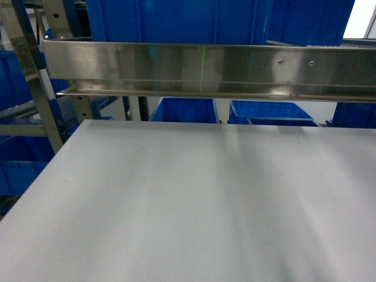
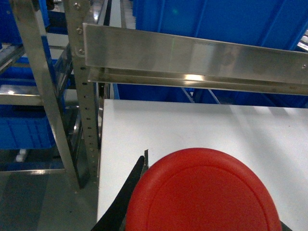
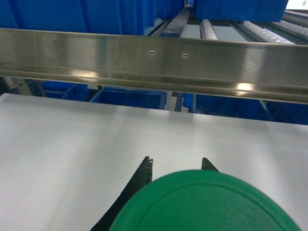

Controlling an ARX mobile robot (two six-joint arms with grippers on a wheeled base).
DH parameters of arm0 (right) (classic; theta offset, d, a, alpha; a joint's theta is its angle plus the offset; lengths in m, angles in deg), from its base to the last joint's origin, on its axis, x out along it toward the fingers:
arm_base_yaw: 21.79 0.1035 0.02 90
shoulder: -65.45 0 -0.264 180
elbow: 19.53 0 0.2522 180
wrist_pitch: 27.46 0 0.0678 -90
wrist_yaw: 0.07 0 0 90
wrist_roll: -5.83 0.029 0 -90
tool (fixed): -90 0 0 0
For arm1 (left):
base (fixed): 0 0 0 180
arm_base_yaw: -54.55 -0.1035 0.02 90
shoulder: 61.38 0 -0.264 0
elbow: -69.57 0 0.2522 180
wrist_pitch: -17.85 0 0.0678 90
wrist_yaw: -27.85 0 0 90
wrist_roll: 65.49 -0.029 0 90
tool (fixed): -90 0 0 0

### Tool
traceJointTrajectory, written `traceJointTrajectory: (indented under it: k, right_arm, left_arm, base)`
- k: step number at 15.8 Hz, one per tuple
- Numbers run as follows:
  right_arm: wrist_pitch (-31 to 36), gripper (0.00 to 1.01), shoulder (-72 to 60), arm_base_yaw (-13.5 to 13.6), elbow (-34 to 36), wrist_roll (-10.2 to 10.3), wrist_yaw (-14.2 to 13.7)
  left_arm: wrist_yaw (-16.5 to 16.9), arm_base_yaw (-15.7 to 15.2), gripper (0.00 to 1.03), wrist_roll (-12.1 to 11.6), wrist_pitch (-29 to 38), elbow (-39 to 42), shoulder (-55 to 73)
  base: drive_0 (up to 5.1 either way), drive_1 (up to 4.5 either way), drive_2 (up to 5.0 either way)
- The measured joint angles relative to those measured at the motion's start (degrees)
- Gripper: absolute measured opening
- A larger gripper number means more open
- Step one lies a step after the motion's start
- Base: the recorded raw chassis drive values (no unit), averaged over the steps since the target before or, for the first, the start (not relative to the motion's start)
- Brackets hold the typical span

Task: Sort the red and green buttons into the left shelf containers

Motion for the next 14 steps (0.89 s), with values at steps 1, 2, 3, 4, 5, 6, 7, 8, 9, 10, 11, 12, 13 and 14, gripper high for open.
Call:
traceJointTrajectory:
  k: [1, 2, 3, 4, 5, 6, 7, 8, 9, 10, 11, 12, 13, 14]
  right_arm:
    - [0.02, 0.25, 0.00, 0.00, 0.00, 0.00, 0.00]
    - [-0.04, 0.25, 0.00, 0.00, 0.00, 0.00, 0.00]
    - [-0.04, 0.25, 0.00, 0.00, 0.00, 0.00, 0.00]
    - [0.09, 0.25, 0.00, 0.00, 0.00, 0.00, 0.00]
    - [0.02, 0.25, 0.00, 0.00, 0.00, 0.00, 0.00]
    - [-0.11, 0.25, 0.00, 0.00, 0.00, 0.00, 0.00]
    - [-0.11, 0.25, 0.00, -0.04, 0.00, 0.00, -0.02]
    - [0.07, 0.25, 0.00, -0.04, 0.00, 0.00, 0.00]
    - [-0.15, 0.25, 0.00, -0.04, 0.00, 0.00, 0.00]
    - [0.00, 0.25, 0.00, -0.04, 0.00, 0.00, 0.00]
    - [-0.02, 0.25, 0.00, -0.04, 0.00, 0.00, 0.00]
    - [0.00, 0.25, 0.00, -0.04, 0.00, 0.00, 0.00]
    - [0.04, 0.25, 0.00, -0.04, 0.00, 0.00, 0.00]
    - [-0.02, 0.25, 0.00, -0.04, 0.00, 0.00, 0.00]
  left_arm:
    - [-0.02, 0.00, 0.26, 0.00, -0.28, 0.00, 0.00]
    - [-0.02, 0.00, 0.26, 0.00, -0.17, 0.00, 0.00]
    - [-0.02, 0.00, 0.26, 0.00, -0.07, 0.00, 0.00]
    - [-0.04, -0.02, 0.26, 0.00, -0.17, 0.00, 0.00]
    - [-0.09, -0.07, 0.26, 0.00, -0.07, 0.00, 0.00]
    - [-0.02, -0.04, 0.26, 0.00, -0.22, 0.00, 0.00]
    - [-0.02, -0.04, 0.26, 0.00, -0.13, 0.00, 0.00]
    - [0.11, 0.02, 0.26, 0.00, -0.17, 0.00, 0.00]
    - [0.11, 0.02, 0.26, 0.00, 0.04, 0.00, -0.07]
    - [0.02, 0.00, 0.26, 0.00, -0.26, 0.00, -0.04]
    - [-0.04, 0.00, 0.26, 0.00, -0.20, 0.00, -0.04]
    - [-0.02, 0.00, 0.26, 0.00, -0.11, 0.00, -0.04]
    - [0.13, 0.02, 0.26, -0.02, -0.13, 0.00, -0.04]
    - [0.13, 0.02, 0.26, 0.00, -0.15, 0.00, -0.04]
  base:
    - [-5.0, 2.50, 2.5]
    - [-4.9, 2.51, 2.5]
    - [-5.0, 2.50, 2.5]
    - [-5.0, 2.44, 2.4]
    - [-5.0, 2.44, 2.4]
    - [-5.0, 2.44, 2.4]
    - [-5.0, 2.43, 2.4]
    - [-5.0, 2.41, 2.4]
    - [-5.1, 2.39, 2.4]
    - [-5.0, 2.44, 2.4]
    - [-4.9, 2.51, 2.5]
    - [-4.9, 2.52, 2.5]
    - [-5.0, 2.44, 2.4]
    - [-5.0, 2.41, 2.4]
